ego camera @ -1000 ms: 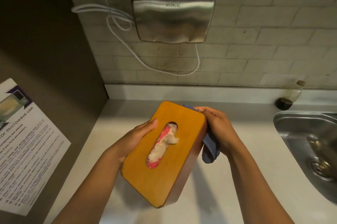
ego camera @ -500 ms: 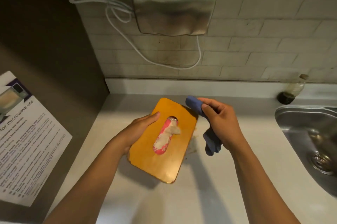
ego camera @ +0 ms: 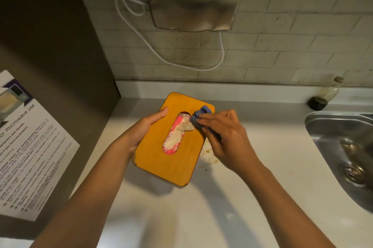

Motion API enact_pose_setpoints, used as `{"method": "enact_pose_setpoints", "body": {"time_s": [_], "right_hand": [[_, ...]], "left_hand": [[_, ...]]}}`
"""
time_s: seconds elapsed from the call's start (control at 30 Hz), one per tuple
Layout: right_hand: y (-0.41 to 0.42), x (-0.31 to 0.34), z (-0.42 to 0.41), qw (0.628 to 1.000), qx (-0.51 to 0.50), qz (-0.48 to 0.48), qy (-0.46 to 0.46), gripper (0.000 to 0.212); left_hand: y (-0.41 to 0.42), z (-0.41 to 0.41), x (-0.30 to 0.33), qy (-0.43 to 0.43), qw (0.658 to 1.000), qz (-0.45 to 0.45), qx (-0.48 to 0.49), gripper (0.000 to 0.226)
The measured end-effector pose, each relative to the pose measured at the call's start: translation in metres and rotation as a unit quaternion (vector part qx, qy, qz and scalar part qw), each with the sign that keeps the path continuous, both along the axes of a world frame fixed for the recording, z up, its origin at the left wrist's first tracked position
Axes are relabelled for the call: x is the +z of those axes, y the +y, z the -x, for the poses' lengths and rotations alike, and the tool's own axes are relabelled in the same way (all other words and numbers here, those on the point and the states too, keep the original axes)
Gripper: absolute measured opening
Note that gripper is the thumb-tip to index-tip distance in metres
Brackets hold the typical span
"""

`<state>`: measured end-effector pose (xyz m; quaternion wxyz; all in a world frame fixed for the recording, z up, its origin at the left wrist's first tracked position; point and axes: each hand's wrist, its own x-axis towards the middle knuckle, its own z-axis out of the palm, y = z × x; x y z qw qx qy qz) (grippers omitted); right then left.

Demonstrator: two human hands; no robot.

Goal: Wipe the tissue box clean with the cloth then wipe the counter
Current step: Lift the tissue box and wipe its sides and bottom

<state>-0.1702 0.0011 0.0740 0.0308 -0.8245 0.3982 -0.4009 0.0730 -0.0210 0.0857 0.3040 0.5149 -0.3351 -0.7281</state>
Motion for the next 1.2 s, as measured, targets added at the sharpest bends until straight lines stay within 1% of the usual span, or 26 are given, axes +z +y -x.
{"method": "enact_pose_setpoints", "body": {"time_s": [0.13, 0.23, 0.37, 0.43, 0.53, 0.67, 0.73, 0.8, 0.9, 1.0, 1.07, 1.2], "right_hand": [[0.03, -0.018, -0.025, 0.999, 0.049, -0.008, -0.021, 0.027], [0.029, -0.02, -0.019, 0.997, 0.069, 0.004, -0.013, 0.026], [-0.016, -0.003, 0.007, 1.0, -0.015, -0.004, -0.01, 0.023], [-0.026, 0.002, 0.009, 1.0, -0.031, 0.001, 0.005, 0.024], [-0.01, 0.001, -0.004, 0.999, 0.01, 0.031, 0.004, 0.024], [0.037, -0.027, -0.029, 0.994, 0.105, 0.013, 0.015, 0.027], [0.036, -0.027, -0.027, 0.99, 0.134, 0.03, 0.031, 0.028], [0.015, -0.017, -0.016, 0.993, 0.108, 0.052, 0.015, 0.028], [-0.018, 0.001, -0.003, 0.999, 0.008, 0.04, -0.014, 0.026], [-0.017, 0.0, -0.005, 0.999, -0.017, 0.037, -0.018, 0.026], [0.003, -0.006, -0.013, 0.999, 0.002, 0.051, -0.02, 0.027], [0.06, -0.03, -0.044, 0.995, 0.09, 0.045, -0.028, 0.028]], "left_hand": [[-0.007, 0.0, -0.002, -0.003, 1.0, -0.014, 0.007, 0.052], [-0.006, -0.003, -0.002, -0.009, 1.0, -0.012, -0.001, 0.049], [-0.002, -0.002, 0.004, -0.024, 0.999, -0.001, -0.033, 0.046], [-0.003, 0.0, 0.007, -0.02, 0.999, 0.008, -0.035, 0.043], [-0.007, 0.001, 0.009, -0.02, 0.999, 0.017, -0.04, 0.045], [-0.013, -0.009, 0.007, -0.019, 0.999, -0.005, -0.051, 0.049], [-0.012, -0.013, 0.005, -0.019, 0.998, -0.003, -0.063, 0.053], [-0.012, -0.013, 0.006, -0.012, 0.998, 0.012, -0.057, 0.053], [-0.011, -0.009, 0.011, -0.01, 0.998, 0.035, -0.05, 0.046], [-0.013, -0.008, 0.013, -0.012, 0.997, 0.045, -0.053, 0.047], [-0.014, -0.009, 0.013, -0.008, 0.998, 0.042, -0.052, 0.049], [-0.017, -0.012, 0.007, 0.013, 0.999, 0.032, -0.029, 0.054]]}}
